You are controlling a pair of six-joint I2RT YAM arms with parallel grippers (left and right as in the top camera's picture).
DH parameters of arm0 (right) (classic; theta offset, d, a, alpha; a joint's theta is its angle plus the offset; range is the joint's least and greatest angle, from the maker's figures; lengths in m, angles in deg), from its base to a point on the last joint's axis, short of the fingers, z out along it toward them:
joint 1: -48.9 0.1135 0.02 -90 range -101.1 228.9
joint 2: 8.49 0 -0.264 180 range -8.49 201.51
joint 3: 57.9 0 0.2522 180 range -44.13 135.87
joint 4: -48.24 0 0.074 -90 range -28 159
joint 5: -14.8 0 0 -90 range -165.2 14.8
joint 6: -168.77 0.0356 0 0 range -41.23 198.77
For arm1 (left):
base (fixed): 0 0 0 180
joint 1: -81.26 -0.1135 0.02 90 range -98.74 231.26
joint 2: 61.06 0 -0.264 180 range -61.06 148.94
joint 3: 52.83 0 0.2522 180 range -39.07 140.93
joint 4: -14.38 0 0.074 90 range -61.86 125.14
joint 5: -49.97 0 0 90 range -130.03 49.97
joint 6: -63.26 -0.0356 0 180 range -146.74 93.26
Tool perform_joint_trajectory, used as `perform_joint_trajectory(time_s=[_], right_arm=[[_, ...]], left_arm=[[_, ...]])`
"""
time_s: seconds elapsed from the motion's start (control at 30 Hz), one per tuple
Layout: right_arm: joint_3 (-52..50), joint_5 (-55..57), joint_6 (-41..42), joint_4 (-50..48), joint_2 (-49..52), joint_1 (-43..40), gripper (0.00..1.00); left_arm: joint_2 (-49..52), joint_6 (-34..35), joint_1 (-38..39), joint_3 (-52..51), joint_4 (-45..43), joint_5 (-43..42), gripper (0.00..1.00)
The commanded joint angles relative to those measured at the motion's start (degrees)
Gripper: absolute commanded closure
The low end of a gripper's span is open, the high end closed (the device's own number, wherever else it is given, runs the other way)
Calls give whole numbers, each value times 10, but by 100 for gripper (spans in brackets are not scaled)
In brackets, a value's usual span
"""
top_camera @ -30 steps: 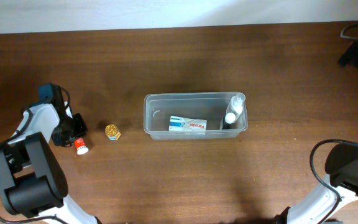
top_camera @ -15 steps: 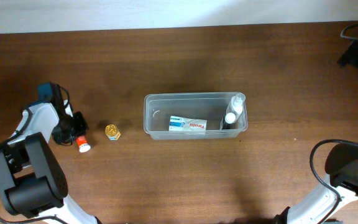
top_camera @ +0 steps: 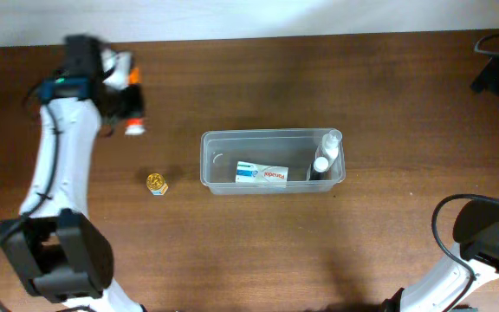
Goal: Pack container
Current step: 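Carry the orange tube into the container beside the Panadol box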
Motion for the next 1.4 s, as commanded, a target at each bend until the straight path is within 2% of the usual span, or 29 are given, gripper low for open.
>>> perform_joint_trajectory(time_s=[0.0,0.13,0.2,0.27,0.4,0.47,0.53,0.6,0.77,0.97,1.37], right_arm=[[9,5,0,0,-11,-2,2],[9,5,0,0,-11,-2,2],[9,5,0,0,-11,-2,2],[9,5,0,0,-11,-2,2],[9,5,0,0,-11,-2,2],[9,5,0,0,-11,-2,2],[9,5,0,0,-11,-2,2],[9,5,0,0,-11,-2,2],[9,5,0,0,-11,-2,2],[9,5,0,0,-11,-2,2],[9,5,0,0,-11,-2,2]], left_arm=[[-21,-122,104,53,8,9,90],[-21,-197,197,58,4,68,90],[-20,-253,245,58,3,101,90],[-19,-338,318,58,1,148,89],[-19,-387,375,56,-17,165,89],[-19,-410,388,56,-19,165,88],[-19,-434,393,50,-19,165,79],[-19,-448,394,41,-18,165,76],[-18,-535,394,3,-18,145,83],[-15,-606,394,-33,-24,97,90],[36,-616,394,-66,-93,83,92]])
